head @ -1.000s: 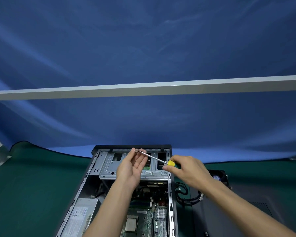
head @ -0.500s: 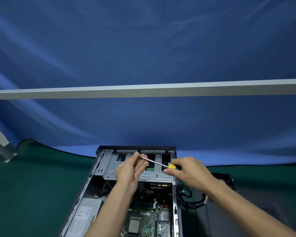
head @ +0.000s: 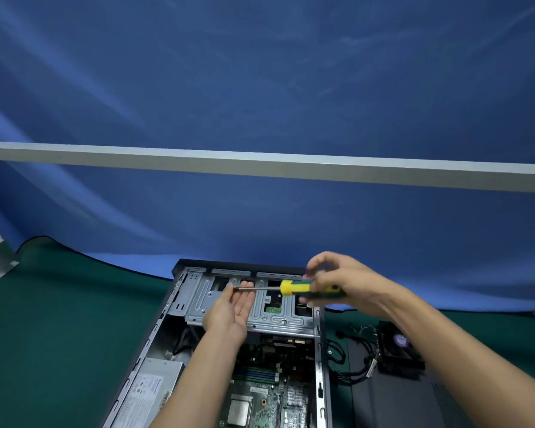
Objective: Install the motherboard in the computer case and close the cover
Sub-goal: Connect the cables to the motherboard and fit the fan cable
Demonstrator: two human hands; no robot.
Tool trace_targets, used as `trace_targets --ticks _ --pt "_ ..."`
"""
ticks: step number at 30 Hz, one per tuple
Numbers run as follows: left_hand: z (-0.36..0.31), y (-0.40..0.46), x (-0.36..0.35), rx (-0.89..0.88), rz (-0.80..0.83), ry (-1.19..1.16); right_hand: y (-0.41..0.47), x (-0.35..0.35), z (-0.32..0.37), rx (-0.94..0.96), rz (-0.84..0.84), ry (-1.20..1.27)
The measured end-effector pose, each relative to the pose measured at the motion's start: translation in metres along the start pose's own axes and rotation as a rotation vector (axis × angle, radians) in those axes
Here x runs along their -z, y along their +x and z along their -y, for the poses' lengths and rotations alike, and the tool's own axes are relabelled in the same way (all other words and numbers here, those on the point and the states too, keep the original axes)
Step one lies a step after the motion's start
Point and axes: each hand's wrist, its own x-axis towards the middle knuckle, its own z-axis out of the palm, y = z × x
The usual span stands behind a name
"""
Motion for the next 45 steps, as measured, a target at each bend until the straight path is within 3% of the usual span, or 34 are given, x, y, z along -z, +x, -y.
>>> trace_targets --ticks 4,9,18,30,38,45 --pt "-0.003 0.011 0.000 0.074 -0.024 -0.100 0.010 -0.020 0.000 0.184 -0.296 0.033" --pt "0.000 0.024 0.010 0.189 0.001 -0.095 0.024 -0.033 -0.003 0.337 -0.564 -0.296" --pt "0.009 0.046 0.014 0.330 0.046 -0.079 0.019 -0.043 -0.006 0.314 -0.591 -0.267" --pt "0.004 0.042 0.020 0.497 0.166 0.060 0.021 -0.049 -0.006 0.374 -0.705 -0.461" --pt "0.014 0.051 0.049 0.466 -0.086 0.348 0.035 -0.043 -0.004 0.340 -0.714 -0.645" --pt "0.032 0.063 0.051 0.447 0.030 0.352 0.045 -0.044 -0.007 0.321 -0.689 -0.694"
